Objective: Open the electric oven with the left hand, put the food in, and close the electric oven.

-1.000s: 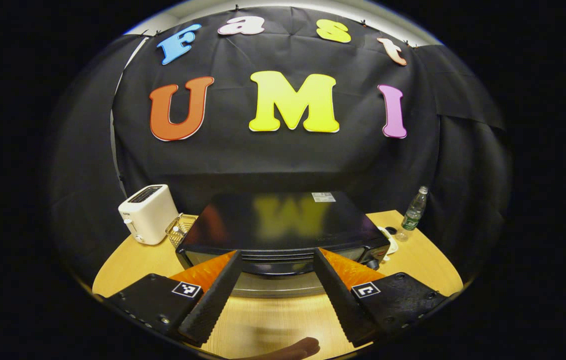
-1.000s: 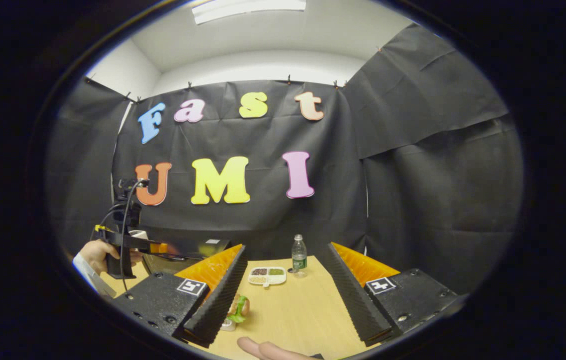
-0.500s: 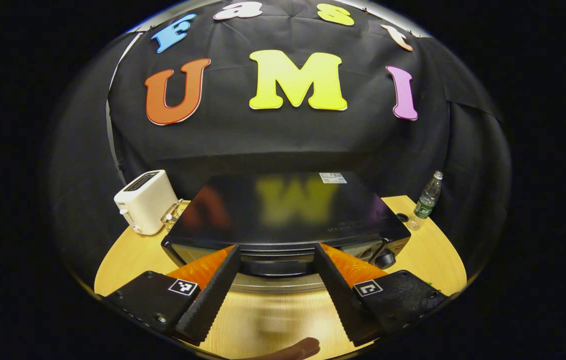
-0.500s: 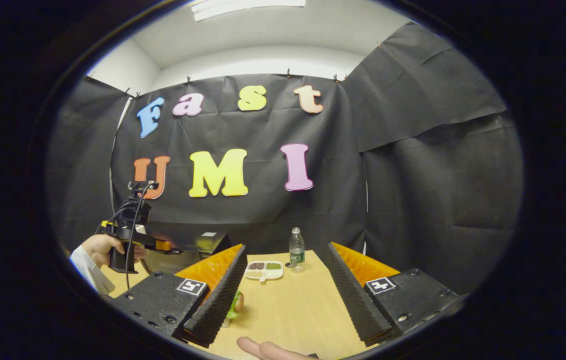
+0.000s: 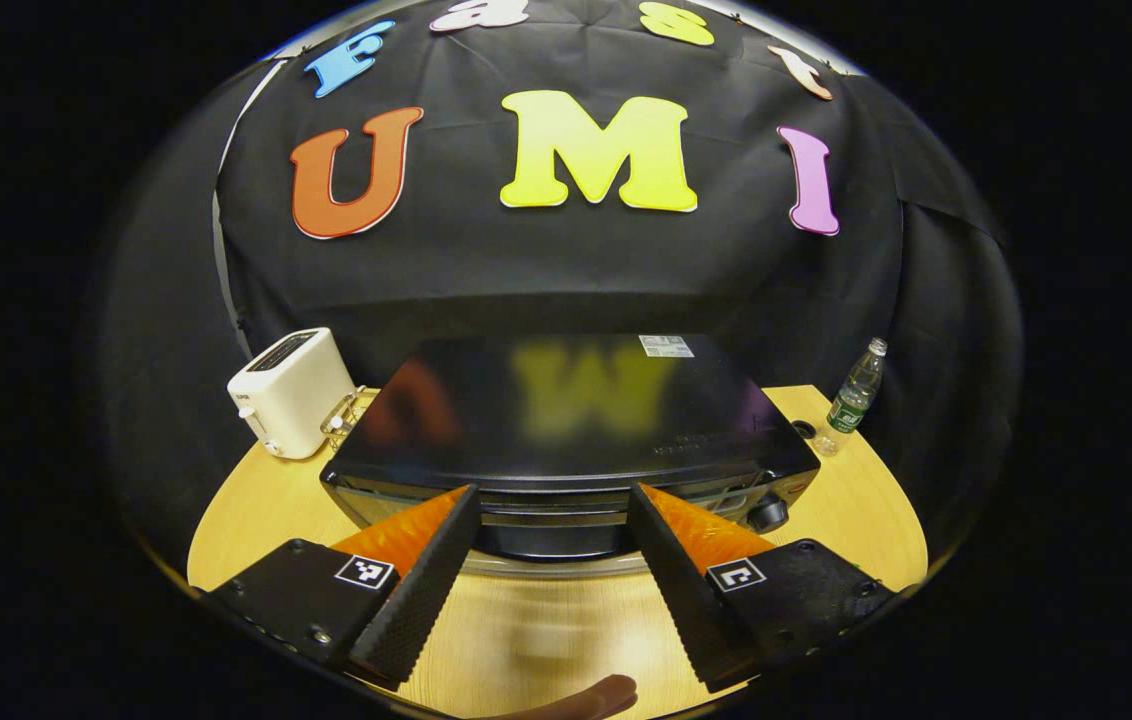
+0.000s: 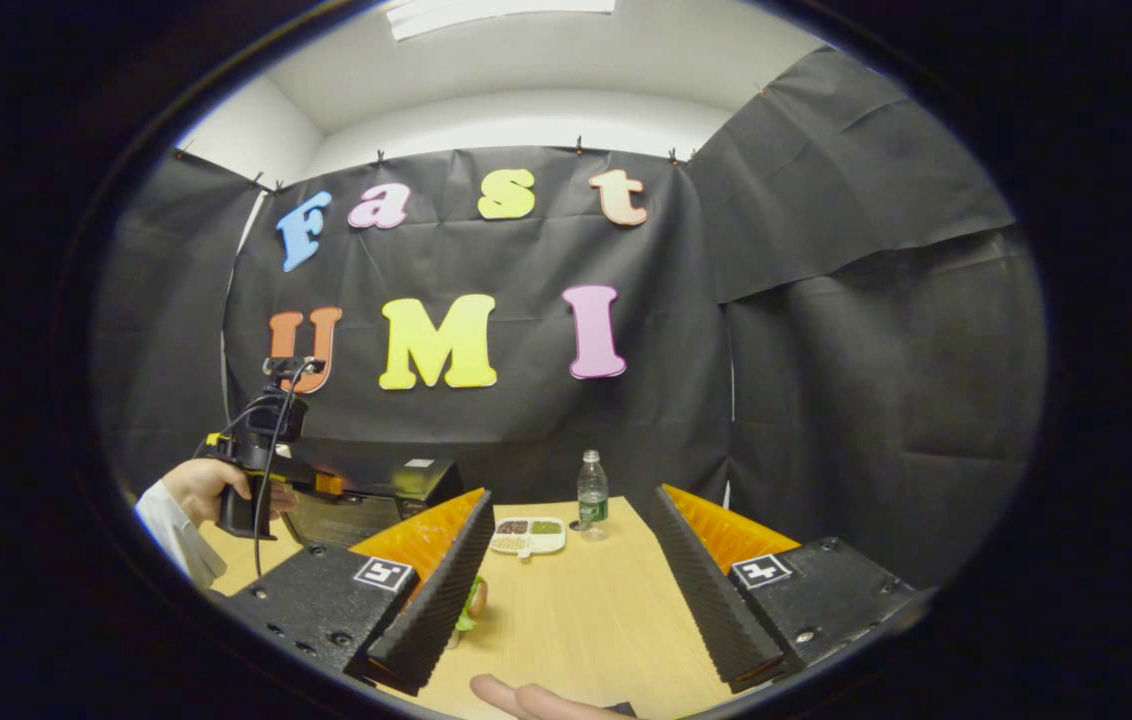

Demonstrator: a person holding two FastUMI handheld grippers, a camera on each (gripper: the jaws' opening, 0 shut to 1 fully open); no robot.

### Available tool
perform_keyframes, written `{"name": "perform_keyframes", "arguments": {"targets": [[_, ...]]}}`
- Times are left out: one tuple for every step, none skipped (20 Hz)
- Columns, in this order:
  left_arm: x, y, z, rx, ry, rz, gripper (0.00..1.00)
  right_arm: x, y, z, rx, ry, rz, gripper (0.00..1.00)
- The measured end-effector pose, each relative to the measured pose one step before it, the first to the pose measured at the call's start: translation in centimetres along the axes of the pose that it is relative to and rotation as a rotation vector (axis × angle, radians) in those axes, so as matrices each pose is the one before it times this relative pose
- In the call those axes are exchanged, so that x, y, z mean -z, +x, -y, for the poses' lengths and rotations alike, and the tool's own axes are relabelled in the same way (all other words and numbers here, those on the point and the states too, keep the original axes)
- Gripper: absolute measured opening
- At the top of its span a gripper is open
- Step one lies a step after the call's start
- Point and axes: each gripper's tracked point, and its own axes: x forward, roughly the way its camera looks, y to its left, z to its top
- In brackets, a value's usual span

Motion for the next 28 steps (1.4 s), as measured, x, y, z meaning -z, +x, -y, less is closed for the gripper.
{"name": "perform_keyframes", "arguments": {"targets": [[0.224, -0.318, -0.012, 0.00220, 0.00114, -0.00066, 0.98, 0.112, -0.027, -0.011, -0.00009, 0.00377, -0.00360, 0.97], [0.324, -0.302, 0.066, 0.00532, -0.00085, 0.00043, 0.98, 0.219, -0.080, -0.119, -0.00121, 0.00220, -0.00439, 0.96], [0.512, -0.374, 0.074, 0.00693, -0.00288, -0.00754, 0.98, 0.104, -0.019, -0.137, -0.00186, -0.00124, -0.00372, 0.97], [0.824, -0.296, 0.014, 0.00271, -0.00753, -0.01121, 0.98, 0.143, -0.039, -0.134, -0.00059, -0.00220, -0.00378, 0.96], [0.341, -1.176, -0.006, -0.00055, 0.00066, 0.01311, 0.98, 0.132, -0.060, -0.159, -0.00246, -0.00158, -0.00225, 0.97], [0.310, 0.236, 0.126, -0.00669, 0.00209, -0.00084, 0.98, -0.008, -0.098, -0.267, -0.00440, -0.00105, -0.00184, 0.97], [0.527, -0.392, 0.006, -0.00744, 0.00000, 0.00591, 0.98, 0.058, -0.060, -0.177, -0.00336, 0.00000, -0.00157, 0.97], [0.562, -0.451, 0.047, -0.00150, -0.00143, -0.00036, 0.98, 0.041, -0.126, -0.124, -0.00318, 0.00119, -0.00095, 0.97], [0.654, -0.406, 0.023, -0.00001, -0.00195, 0.00013, 0.98, 0.084, -0.078, -0.085, -0.00207, 0.00147, -0.00148, 0.97], [0.754, -0.389, 0.009, 0.00175, -0.00469, -0.00109, 0.98, 0.175, -0.042, -0.023, 0.00030, 0.00048, -0.00401, 0.97], [0.843, -0.483, 0.055, 0.00017, -0.00526, -0.00404, 0.97, 0.142, -0.048, 0.018, 0.00119, 0.00008, -0.00343, 0.97], [1.010, -0.386, -0.036, 0.00050, -0.00240, -0.00013, 0.98, 0.141, -0.075, 0.055, 0.00105, -0.00020, -0.00307, 0.96], [0.923, -0.401, 0.008, 0.00015, 0.00107, -0.00251, 0.97, 0.021, -0.107, 0.067, 0.00156, 0.00016, -0.00209, 0.97], [0.828, -0.183, 0.152, 0.00016, 0.00284, 0.00179, 0.97, 0.049, -0.053, -0.041, 0.00108, 0.00098, -0.00123, 0.97], [1.072, -0.352, -0.095, -0.00023, -0.00073, -0.00137, 0.97, 0.039, -0.107, 0.007, 0.00004, 0.00021, -0.00253, 0.97], [0.914, -0.226, 0.045, -0.00071, -0.00072, 0.00115, 0.97, 0.071, -0.013, -0.098, -0.00180, -0.00072, -0.00391, 0.96], [0.648, -0.044, 0.026, -0.00145, -0.00457, 0.01013, 0.97, 0.040, -0.090, -0.190, -0.00425, -0.00105, -0.00292, 0.96], [0.709, -0.059, 0.068, -0.00051, -0.00055, 0.00647, 0.97, -0.023, -0.115, -0.122, -0.00300, -0.00171, -0.00023, 0.97], [0.706, -0.027, 0.011, 0.00010, -0.00552, 0.00314, 0.97, 0.048, 0.017, 0.014, -0.00001, -0.00467, 0.00081, 0.97], [0.757, -0.010, 0.007, 0.00031, 0.00345, 0.00467, 0.97, -0.001, -0.056, -0.027, 0.00195, -0.00578, 0.00100, 0.97], [0.598, 0.028, 0.040, 0.00035, 0.00109, -0.00470, 0.97, 0.093, 0.033, -0.034, 0.00139, -0.00442, -0.00186, 0.96], [0.570, 0.061, -0.064, 0.00046, 0.00231, 0.00361, 0.96, 0.148, 0.097, -0.194, -0.00461, -0.00308, -0.00528, 0.96], [0.559, -0.021, -0.026, 0.00012, -0.00306, 0.00110, 0.97, 0.206, 0.072, -0.355, -0.00907, -0.00068, -0.00896, 0.97], [0.177, -0.080, -0.057, -0.00180, -0.00069, 0.00944, 0.96, 0.168, 0.118, -0.292, -0.00851, 0.00139, -0.00852, 0.97], [0.155, 0.024, 0.027, 0.00005, 0.00796, 0.00669, 0.96, 0.203, 0.134, -0.108, -0.00641, 0.00092, -0.00785, 0.97], [0.488, 0.093, 0.036, -0.00084, -0.00113, -0.00042, 0.96, 0.251, 0.098, -0.168, -0.00449, -0.00063, -0.01022, 0.97], [0.470, 0.224, 0.030, 0.00003, -0.00536, 0.00114, 0.96, 0.299, 0.153, -0.142, -0.00361, -0.00036, -0.00867, 0.97], [0.737, 0.086, -0.077, 0.00049, -0.00477, -0.00940, 0.96, 0.144, 0.154, -0.110, -0.00235, 0.00136, -0.00727, 0.97]]}}
